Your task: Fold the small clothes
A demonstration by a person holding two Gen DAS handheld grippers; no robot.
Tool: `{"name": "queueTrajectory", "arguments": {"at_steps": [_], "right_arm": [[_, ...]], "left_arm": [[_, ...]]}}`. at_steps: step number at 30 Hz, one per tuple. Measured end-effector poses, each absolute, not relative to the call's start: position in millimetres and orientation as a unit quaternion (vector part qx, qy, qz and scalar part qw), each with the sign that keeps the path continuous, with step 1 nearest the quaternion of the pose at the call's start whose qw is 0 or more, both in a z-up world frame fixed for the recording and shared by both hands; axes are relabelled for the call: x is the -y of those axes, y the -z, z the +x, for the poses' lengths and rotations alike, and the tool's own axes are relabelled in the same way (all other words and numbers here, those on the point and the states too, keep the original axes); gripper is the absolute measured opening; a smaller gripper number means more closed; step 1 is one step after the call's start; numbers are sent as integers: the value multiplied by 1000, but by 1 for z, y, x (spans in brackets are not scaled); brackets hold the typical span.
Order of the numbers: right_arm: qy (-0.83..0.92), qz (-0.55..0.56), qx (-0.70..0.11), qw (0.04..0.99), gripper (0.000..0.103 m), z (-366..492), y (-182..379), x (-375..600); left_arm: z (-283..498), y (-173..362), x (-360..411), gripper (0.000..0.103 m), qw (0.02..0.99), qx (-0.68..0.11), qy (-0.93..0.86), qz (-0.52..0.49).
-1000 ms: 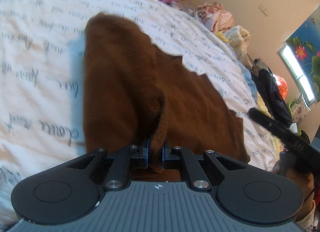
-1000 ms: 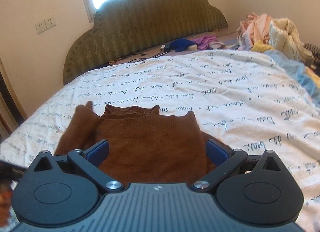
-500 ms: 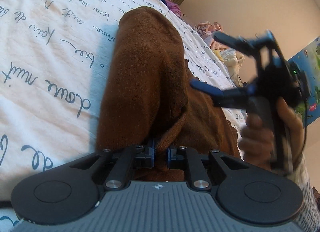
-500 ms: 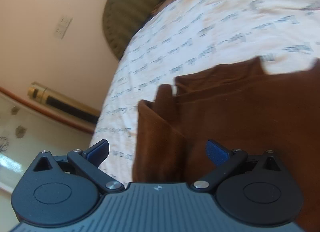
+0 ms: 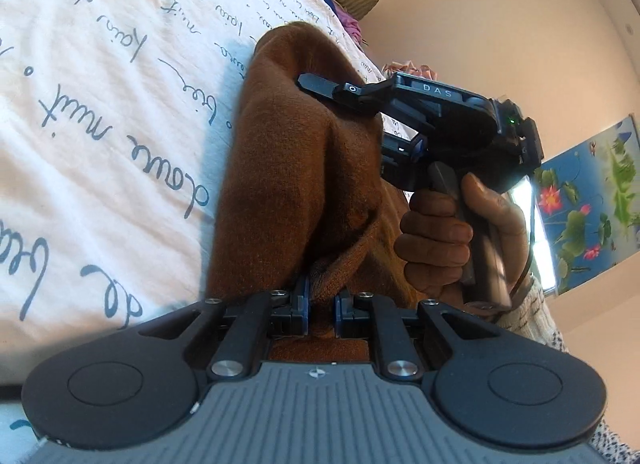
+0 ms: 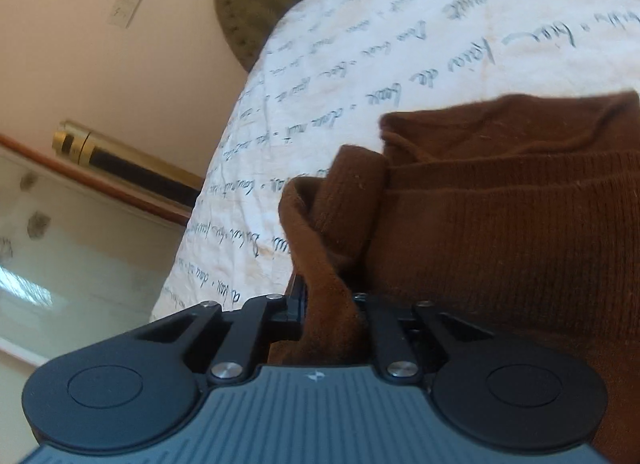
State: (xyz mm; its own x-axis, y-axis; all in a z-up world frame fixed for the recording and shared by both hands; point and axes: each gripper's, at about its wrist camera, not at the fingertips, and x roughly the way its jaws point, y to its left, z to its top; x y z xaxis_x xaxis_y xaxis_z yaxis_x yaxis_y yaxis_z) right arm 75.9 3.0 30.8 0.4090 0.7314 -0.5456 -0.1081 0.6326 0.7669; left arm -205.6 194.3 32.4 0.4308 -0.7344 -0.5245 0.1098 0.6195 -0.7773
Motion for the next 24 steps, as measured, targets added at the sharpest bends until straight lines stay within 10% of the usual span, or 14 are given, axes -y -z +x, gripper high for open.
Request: {"name": "queueTrajectory", "arguments": {"at_steps": [24], "right_arm": [[-201, 247, -429, 846, 9, 21, -116, 93]], "left_arm": [[-229, -83, -77, 9, 787, -444, 367, -221]]}}
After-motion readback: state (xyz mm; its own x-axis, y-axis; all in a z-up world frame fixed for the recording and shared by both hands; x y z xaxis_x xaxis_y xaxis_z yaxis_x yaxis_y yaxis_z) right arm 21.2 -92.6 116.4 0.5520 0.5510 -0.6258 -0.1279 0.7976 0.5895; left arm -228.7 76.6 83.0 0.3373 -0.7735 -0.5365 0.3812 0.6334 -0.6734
